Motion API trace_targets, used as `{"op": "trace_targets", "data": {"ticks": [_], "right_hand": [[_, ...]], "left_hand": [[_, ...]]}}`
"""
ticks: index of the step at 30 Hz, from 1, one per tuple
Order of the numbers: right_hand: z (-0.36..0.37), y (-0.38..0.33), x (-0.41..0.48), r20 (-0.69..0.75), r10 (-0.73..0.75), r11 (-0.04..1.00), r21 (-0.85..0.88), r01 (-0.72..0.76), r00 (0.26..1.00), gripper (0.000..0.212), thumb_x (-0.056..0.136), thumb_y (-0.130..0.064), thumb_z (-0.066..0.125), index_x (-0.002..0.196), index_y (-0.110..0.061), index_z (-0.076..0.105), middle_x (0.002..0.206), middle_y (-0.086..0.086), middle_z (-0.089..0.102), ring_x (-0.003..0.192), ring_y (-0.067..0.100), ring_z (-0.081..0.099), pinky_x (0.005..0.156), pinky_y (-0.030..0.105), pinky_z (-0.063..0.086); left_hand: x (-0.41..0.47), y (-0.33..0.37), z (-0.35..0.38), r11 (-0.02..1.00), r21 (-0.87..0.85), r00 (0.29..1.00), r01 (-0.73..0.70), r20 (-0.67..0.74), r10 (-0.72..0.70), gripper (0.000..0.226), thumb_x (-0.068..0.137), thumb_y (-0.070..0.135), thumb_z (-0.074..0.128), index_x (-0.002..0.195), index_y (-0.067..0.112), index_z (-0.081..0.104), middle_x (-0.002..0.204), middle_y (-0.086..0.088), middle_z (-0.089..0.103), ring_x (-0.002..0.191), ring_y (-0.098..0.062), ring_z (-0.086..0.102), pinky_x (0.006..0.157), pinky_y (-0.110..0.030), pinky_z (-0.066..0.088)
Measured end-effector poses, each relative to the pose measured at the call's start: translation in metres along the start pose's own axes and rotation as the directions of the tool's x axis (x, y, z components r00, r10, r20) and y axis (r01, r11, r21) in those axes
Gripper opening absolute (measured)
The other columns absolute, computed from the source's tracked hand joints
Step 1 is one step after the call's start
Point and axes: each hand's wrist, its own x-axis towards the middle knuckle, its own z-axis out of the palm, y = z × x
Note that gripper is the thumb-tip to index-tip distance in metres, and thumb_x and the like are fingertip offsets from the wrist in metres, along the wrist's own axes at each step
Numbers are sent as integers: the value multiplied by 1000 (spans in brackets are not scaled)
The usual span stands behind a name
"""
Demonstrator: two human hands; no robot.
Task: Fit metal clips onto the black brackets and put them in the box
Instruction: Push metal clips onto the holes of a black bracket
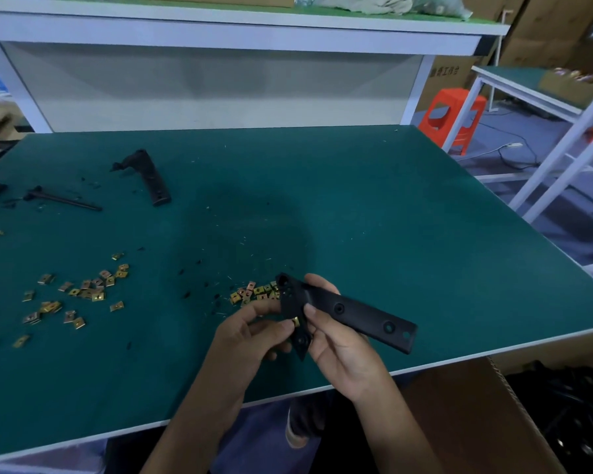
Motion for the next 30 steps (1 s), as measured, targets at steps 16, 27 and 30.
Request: {"op": "trace_targets", "data": {"ticks": [16, 27, 30], "right_hand": [[0, -4, 1, -110, 56, 983, 182, -35, 992, 37, 88, -10, 62, 123, -22, 66, 114, 6, 75, 92, 15, 73, 70, 27, 58], [0, -3, 0, -89, 64, 987, 152, -50, 994, 38, 90, -9, 61, 126, -21, 64, 116, 5, 74, 94, 14, 72, 71, 27, 58], [-1, -3, 0, -90, 62, 987, 153, -47, 994, 37, 91, -8, 61, 126, -21, 66, 119, 7, 73, 94, 15, 72, 71, 28, 58]], "left_hand": [[71, -5, -16, 87, 974, 918, -208, 163, 362, 36, 99, 38, 57, 132, 24, 63, 131, 0, 61, 120, -30, 49, 95, -43, 35], [76, 2, -19, 297, 930, 900, -216, 72, 431, 10, 96, 20, 57, 86, 17, 57, 85, -1, 64, 82, -27, 54, 76, -39, 38], [71, 3, -21, 463, 861, 920, -209, 14, 391, 17, 95, 20, 58, 82, 18, 47, 75, 3, 60, 71, -22, 54, 63, -35, 34]]}}
